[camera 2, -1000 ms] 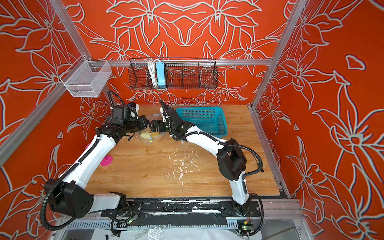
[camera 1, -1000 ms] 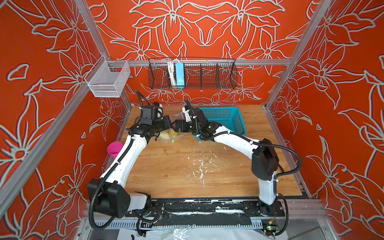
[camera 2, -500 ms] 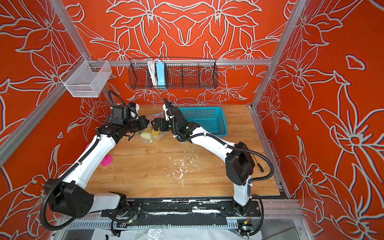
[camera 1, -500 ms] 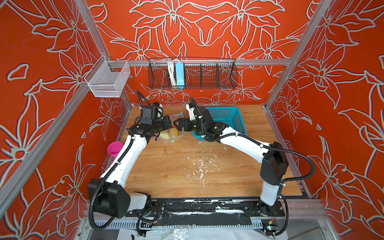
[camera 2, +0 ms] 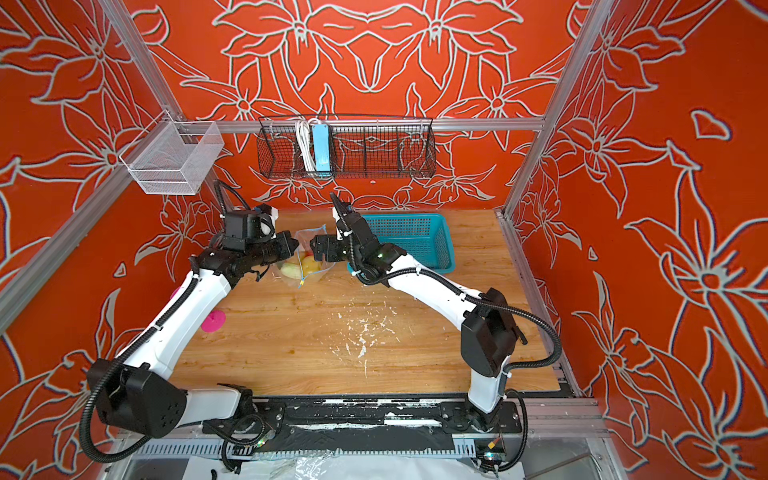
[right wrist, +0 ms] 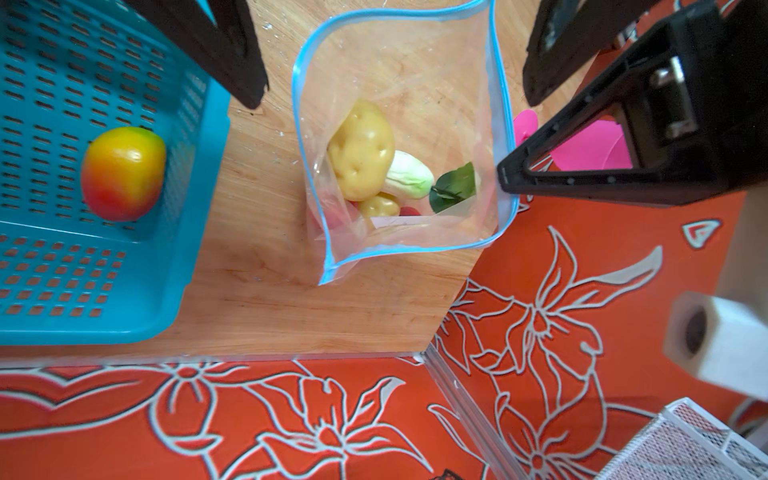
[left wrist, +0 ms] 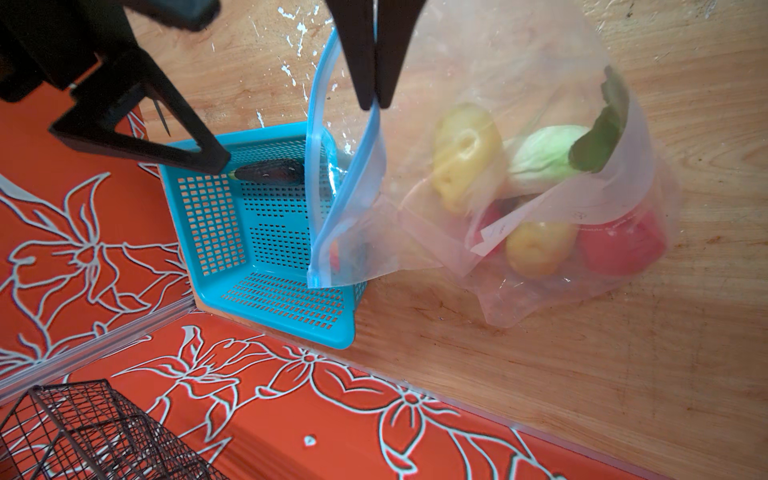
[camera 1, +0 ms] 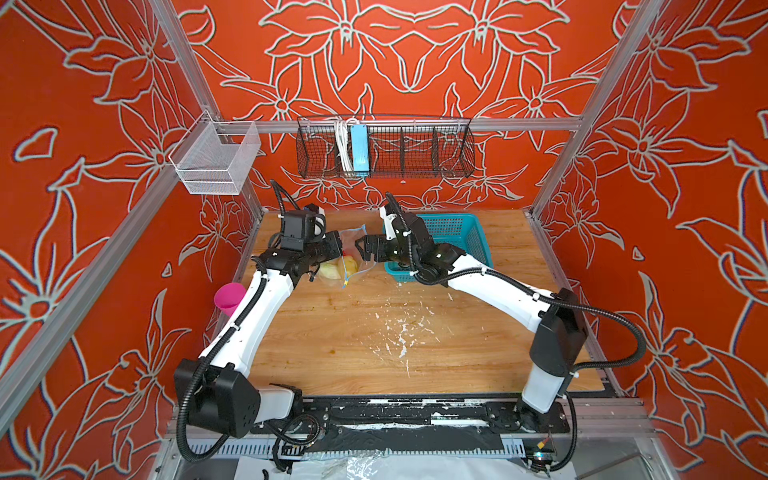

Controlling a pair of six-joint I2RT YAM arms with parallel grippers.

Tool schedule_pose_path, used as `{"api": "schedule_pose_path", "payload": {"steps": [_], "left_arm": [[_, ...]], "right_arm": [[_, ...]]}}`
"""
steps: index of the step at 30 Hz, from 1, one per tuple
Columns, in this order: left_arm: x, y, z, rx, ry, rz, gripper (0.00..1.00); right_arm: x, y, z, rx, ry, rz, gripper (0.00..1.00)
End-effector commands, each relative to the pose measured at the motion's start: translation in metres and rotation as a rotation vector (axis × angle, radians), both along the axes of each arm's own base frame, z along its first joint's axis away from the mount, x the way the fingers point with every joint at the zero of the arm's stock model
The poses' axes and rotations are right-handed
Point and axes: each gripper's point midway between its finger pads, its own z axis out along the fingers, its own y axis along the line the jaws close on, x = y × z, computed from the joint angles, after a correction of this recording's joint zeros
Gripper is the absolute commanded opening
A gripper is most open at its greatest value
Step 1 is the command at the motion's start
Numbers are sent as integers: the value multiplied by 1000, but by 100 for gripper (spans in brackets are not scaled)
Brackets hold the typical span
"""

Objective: Place the food in the zip-top bag and seal the zipper
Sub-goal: 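Move the open right gripper back over the teal basket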

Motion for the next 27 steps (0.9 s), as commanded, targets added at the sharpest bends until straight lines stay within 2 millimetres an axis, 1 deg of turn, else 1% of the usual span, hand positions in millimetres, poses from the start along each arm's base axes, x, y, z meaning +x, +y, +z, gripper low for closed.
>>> {"api": "schedule_pose_path", "payload": {"steps": [1, 5, 8, 13, 20, 27], "left_arm": [[-3, -4, 5, -11, -14, -12, 0], [-3, -3, 6, -8, -20, -9, 0], [-3, -1, 5, -3, -20, -2, 0], [-3, -1, 5, -2, -18, -2, 0], [-3, 1, 4, 7, -18, 4, 0], [-5, 2, 10, 11, -40, 9, 0]], "right_arm": [[-1, -16, 15, -13, -33, -50, 98], [5, -32, 21, -38, -53, -95, 98], [10, -43, 20, -59, -41, -116, 98], [19, -62, 8, -101, 14, -159, 98], [32, -89, -5, -112, 79, -223, 98], [46, -118, -26, -131, 156, -300, 98]]}}
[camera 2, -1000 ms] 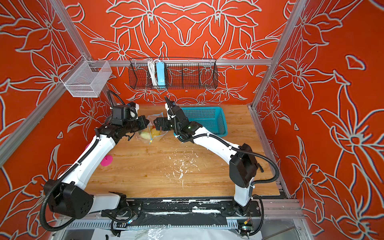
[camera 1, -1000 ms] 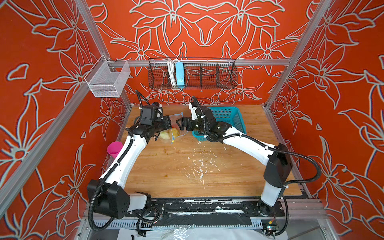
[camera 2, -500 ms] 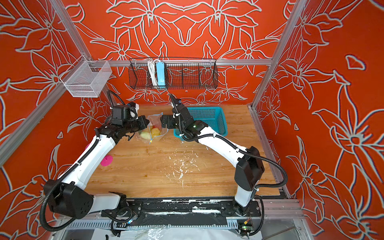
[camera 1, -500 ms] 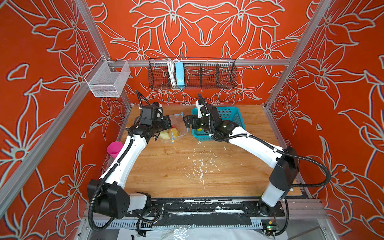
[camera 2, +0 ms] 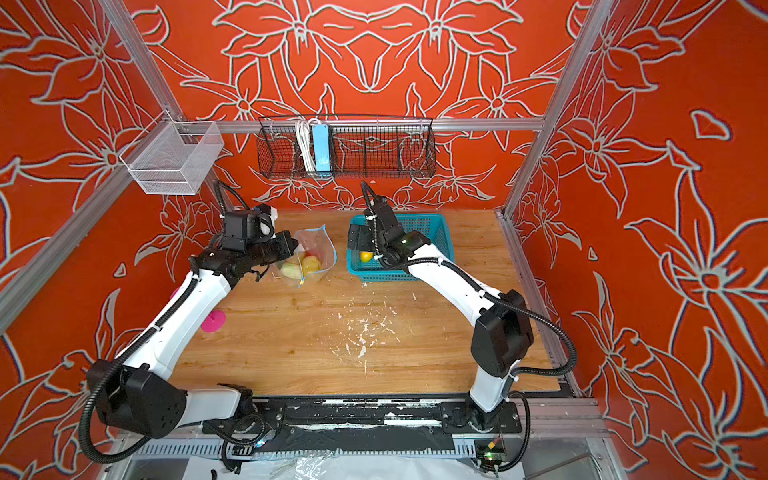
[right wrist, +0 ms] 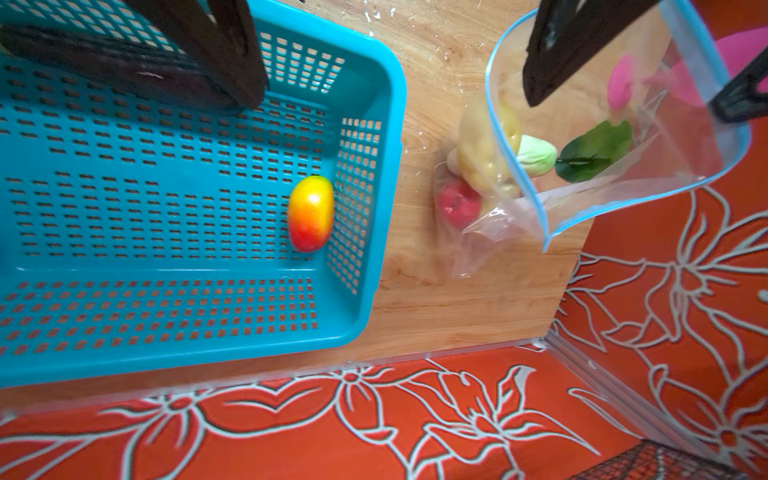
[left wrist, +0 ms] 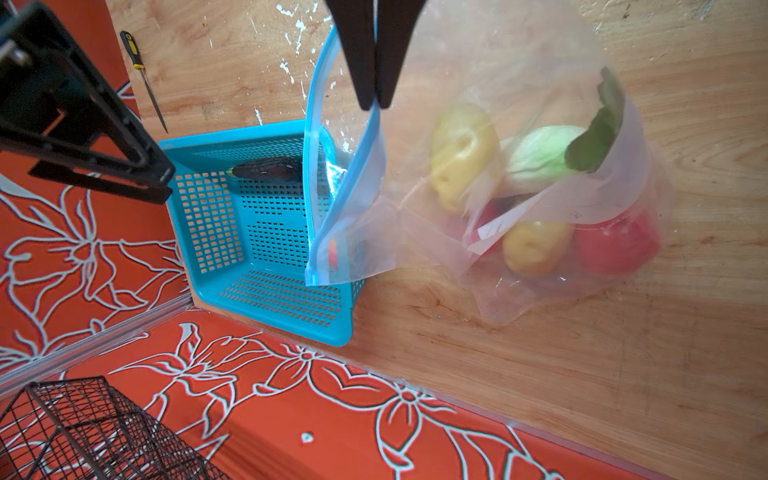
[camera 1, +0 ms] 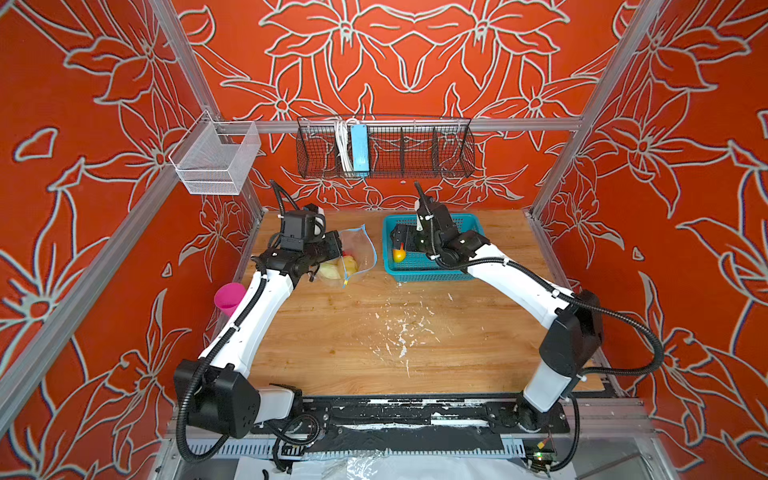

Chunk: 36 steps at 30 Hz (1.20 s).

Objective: Place the food in the zip-top bag and seal the zipper
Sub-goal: 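Move the open right gripper back over the teal basket, then lower the open right gripper onto the red-yellow mango in the basket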

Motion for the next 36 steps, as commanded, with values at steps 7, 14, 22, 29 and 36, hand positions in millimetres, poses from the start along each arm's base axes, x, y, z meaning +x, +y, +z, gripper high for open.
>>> {"api": "schedule_pose_path", "payload": {"steps": [7, 14, 22, 29, 36], "left_arm": [[-6, -2, 11, -8, -35, -10, 0], [-8, -1, 15, -8, -51, -8, 0], [-6, -3, 11, -11, -37, -15, 0], [-7, -4, 12, -22, -41, -16, 0], [-6, -4, 9, -14, -41, -11, 0]], "right_arm": [[17, -32, -27, -49, 88, -89, 98], [27, -34, -49, -63, 132, -118, 98], [37, -40, -72, -131, 209, -154, 98], [41, -38, -101, -153, 269, -126, 98], [48, -34, -123, -151, 321, -112, 96]]}}
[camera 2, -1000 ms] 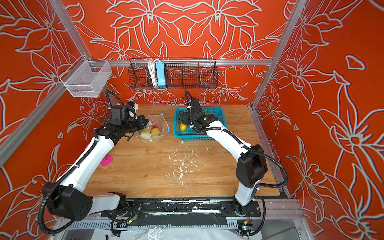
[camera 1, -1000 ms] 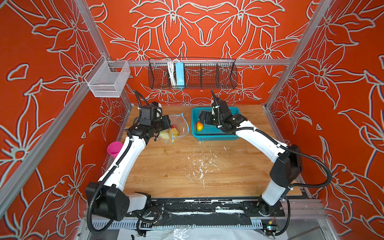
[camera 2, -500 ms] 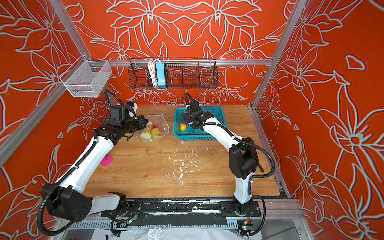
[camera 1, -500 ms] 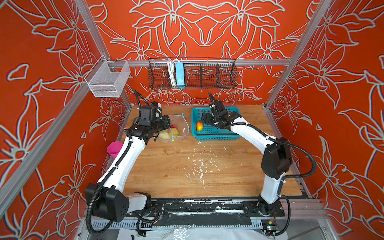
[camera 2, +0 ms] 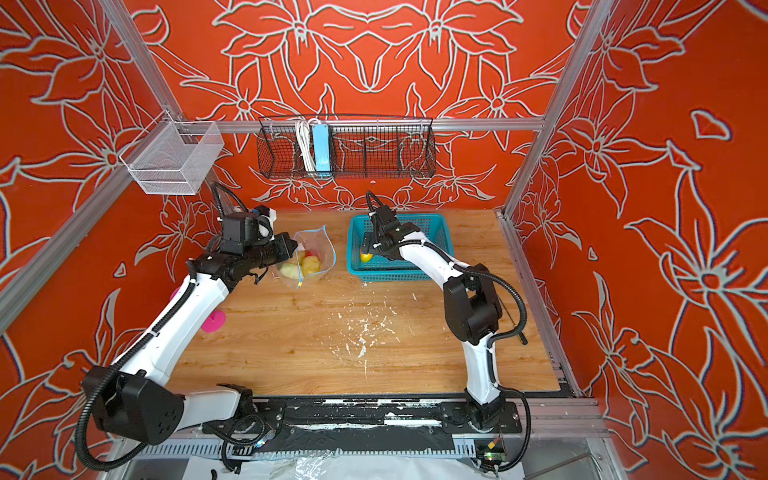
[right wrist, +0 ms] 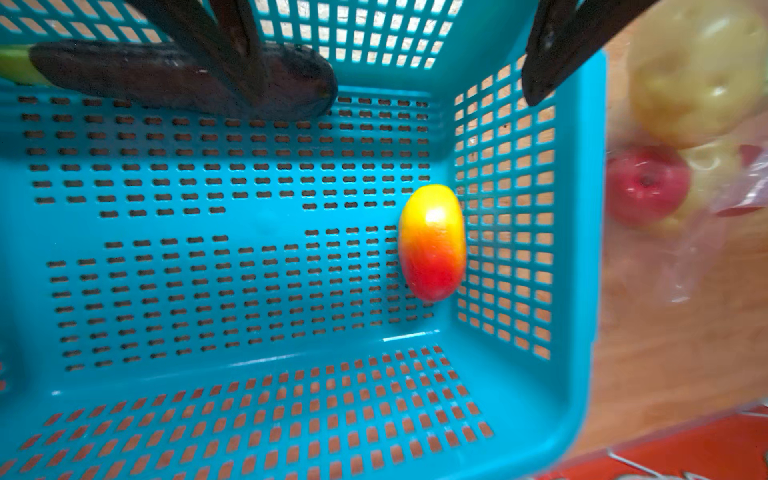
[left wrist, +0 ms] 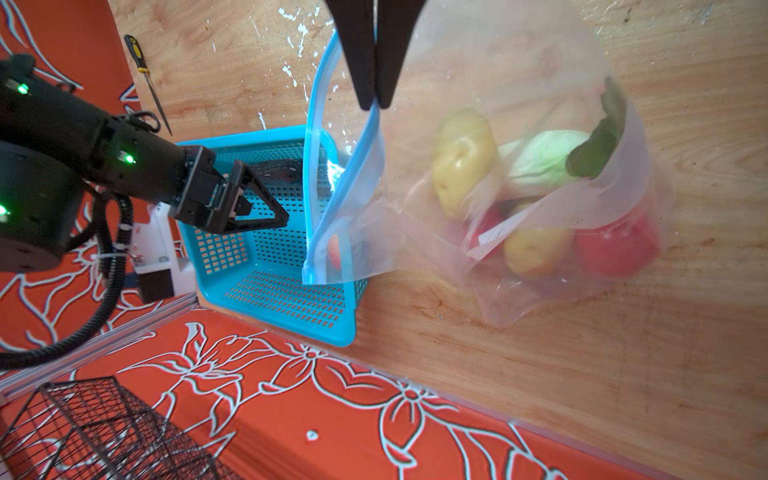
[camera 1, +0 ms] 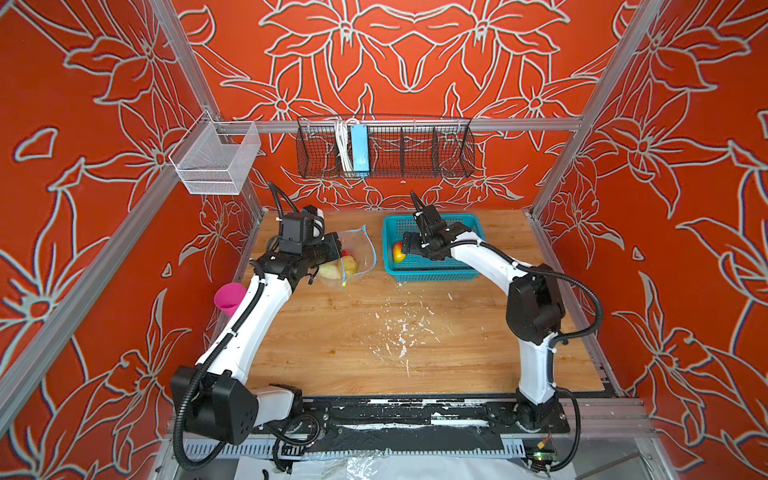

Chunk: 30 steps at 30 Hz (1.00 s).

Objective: Place the food in the zip-top bag and seal the zipper
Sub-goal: 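Lower the open right gripper onto the red-yellow mango in the basket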

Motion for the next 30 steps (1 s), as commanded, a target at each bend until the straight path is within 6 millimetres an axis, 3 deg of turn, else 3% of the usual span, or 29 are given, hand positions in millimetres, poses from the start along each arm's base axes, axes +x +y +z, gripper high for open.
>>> {"api": "schedule_pose_path", "payload": {"steps": [1, 30], "left_arm": [[1, -3, 9, -7, -36, -2, 0], [-3, -3, 19, -15, -61, -5, 0]], "right_arm": [[5, 4, -4, 12, 31, 11, 96], [46, 37, -66, 139, 141, -23, 85]]}}
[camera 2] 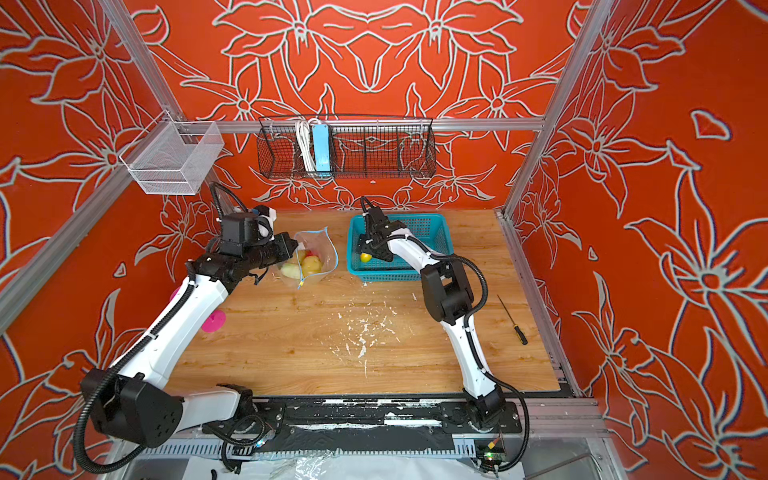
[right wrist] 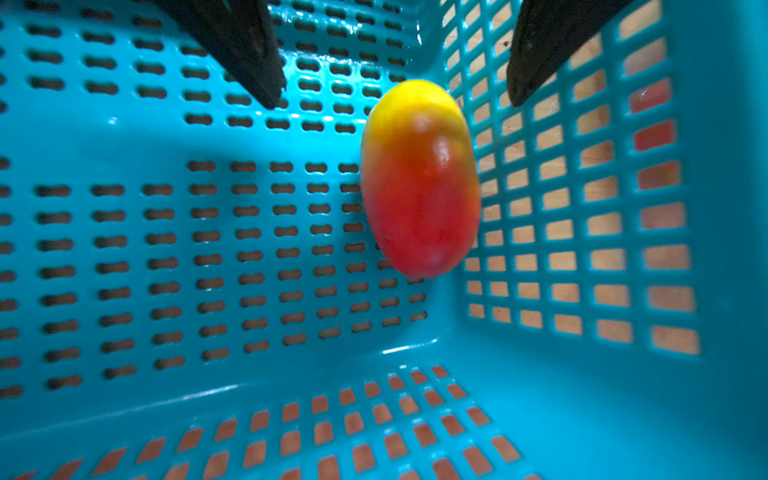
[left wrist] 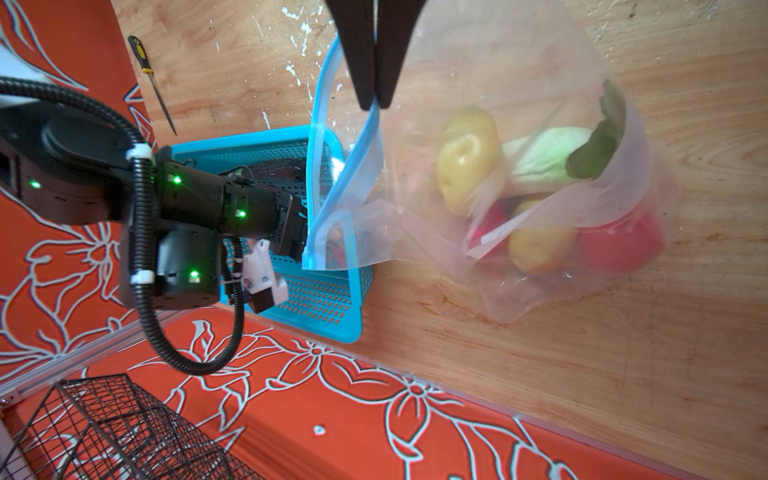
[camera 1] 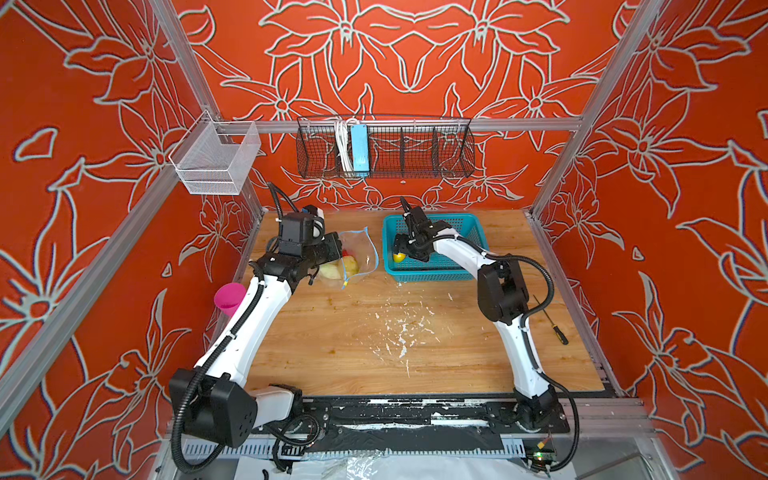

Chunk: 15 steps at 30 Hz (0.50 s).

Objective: Place the food in the zip-top bag and seal the zipper
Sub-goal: 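Lower the open right gripper onto the red-yellow mango in the basket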

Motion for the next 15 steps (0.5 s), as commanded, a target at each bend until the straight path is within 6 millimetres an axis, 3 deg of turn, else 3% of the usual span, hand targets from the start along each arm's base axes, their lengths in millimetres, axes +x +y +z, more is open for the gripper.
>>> {"api": "schedule_pose_path", "payload": {"steps": [1, 15], "left_arm": [[-2, -2, 12, -11, -35, -5, 0], [-2, -2, 9, -10, -31, -2, 0]], "right_arm": [[7, 4, -4, 36, 11, -20, 85], [19, 14, -17, 76, -1, -21, 82]]}}
